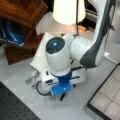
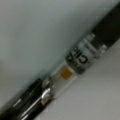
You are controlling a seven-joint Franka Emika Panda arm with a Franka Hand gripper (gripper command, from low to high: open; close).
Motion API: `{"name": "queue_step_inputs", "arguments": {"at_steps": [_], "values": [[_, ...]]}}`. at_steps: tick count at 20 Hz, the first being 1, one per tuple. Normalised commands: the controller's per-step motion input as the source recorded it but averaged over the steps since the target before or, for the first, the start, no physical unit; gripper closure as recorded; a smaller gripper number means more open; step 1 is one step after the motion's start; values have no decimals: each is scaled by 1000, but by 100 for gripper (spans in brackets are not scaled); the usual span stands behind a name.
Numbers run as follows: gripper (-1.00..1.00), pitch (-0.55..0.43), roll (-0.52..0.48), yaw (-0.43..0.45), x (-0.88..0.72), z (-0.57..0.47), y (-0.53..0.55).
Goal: Open the box. Pick up the pen. Place the pen in the box. Pick up the book. Place the book on the shelf.
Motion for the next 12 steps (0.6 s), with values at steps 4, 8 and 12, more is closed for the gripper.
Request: {"name": "queue_step_inputs", "arguments": {"at_steps": [4, 8, 12], "values": [[-100, -102, -156, 49, -39, -104, 76], [-100, -131, -167, 70, -71, -120, 60], [-100, -140, -135, 66, -92, -154, 69]]}}
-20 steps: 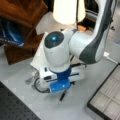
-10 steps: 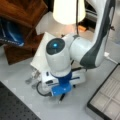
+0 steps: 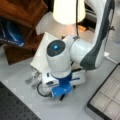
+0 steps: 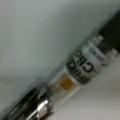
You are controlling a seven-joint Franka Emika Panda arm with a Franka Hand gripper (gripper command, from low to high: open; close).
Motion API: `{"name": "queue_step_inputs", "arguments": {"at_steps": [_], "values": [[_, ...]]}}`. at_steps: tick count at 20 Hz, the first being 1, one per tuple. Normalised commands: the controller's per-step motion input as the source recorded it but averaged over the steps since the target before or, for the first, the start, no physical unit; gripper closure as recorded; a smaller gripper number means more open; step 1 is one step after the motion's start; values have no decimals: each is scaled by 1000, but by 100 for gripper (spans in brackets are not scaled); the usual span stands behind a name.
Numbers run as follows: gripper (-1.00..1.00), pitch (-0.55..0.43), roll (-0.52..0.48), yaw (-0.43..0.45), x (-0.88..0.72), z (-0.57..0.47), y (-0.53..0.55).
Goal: Open the box. Pick up the pen. Place the pen in the box. Pick up the book. Place the book on the shelf.
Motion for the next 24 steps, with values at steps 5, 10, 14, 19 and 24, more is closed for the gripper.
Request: {"name": "queue_step_inputs", "arguments": {"at_steps": [5, 10, 14, 19, 24], "values": [[100, -151, -114, 68, -109, -145, 83], [100, -175, -155, 58, -142, -151, 76], [100, -194, -178, 58, -167, -165, 77], [100, -182, -195, 48, -183, -157, 97], [100, -169, -212, 28, -213, -139, 149]]}}
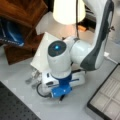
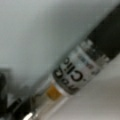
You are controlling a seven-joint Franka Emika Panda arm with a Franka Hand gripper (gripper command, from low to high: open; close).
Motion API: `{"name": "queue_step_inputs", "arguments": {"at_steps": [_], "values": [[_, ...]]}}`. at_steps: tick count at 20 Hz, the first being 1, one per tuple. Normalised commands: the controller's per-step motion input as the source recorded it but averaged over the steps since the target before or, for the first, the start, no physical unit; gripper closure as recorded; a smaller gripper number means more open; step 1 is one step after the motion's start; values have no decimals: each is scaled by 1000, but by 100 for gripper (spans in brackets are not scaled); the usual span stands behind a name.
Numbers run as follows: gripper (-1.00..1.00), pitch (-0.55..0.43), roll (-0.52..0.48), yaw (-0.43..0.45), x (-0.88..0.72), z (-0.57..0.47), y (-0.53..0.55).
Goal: Open the box. Pick up the pen. Place the pen in the box. Pick up the book. Place the book on the shelf.
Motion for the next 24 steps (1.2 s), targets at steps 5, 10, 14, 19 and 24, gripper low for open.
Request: {"name": "queue_step_inputs", "arguments": {"at_steps": [5, 10, 14, 19, 24], "values": [[100, -165, -224, 23, -205, -124, 182], [100, -148, -229, 41, -203, -98, 179], [100, -122, -242, 50, -209, -36, 161], [100, -60, -245, 7, -252, 108, 160], [100, -45, -270, -38, -244, 250, 198]]}}
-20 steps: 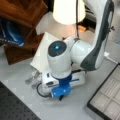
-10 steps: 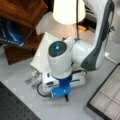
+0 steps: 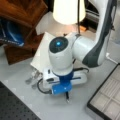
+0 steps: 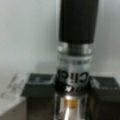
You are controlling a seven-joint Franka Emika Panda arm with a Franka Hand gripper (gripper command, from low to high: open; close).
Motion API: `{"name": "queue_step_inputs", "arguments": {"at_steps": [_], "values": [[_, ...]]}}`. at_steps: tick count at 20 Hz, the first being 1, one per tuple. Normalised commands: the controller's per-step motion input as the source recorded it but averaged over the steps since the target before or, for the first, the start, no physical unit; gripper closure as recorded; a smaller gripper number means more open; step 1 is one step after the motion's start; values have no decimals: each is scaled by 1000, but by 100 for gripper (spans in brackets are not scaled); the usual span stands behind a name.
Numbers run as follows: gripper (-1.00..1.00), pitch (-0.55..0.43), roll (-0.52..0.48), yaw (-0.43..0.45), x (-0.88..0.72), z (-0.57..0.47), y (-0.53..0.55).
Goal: Open the box. Pick up the pen. Place the pen in the box. Pick up the book. Place the book on the shelf.
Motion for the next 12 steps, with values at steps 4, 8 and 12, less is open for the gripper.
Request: {"name": "queue_step_inputs", "arguments": {"at_steps": [4, 8, 12], "values": [[100, 0, -296, -96, -230, 416, 242], [100, 54, -206, -164, -169, 362, 235], [100, 46, -156, -239, -161, 292, 217]]}}
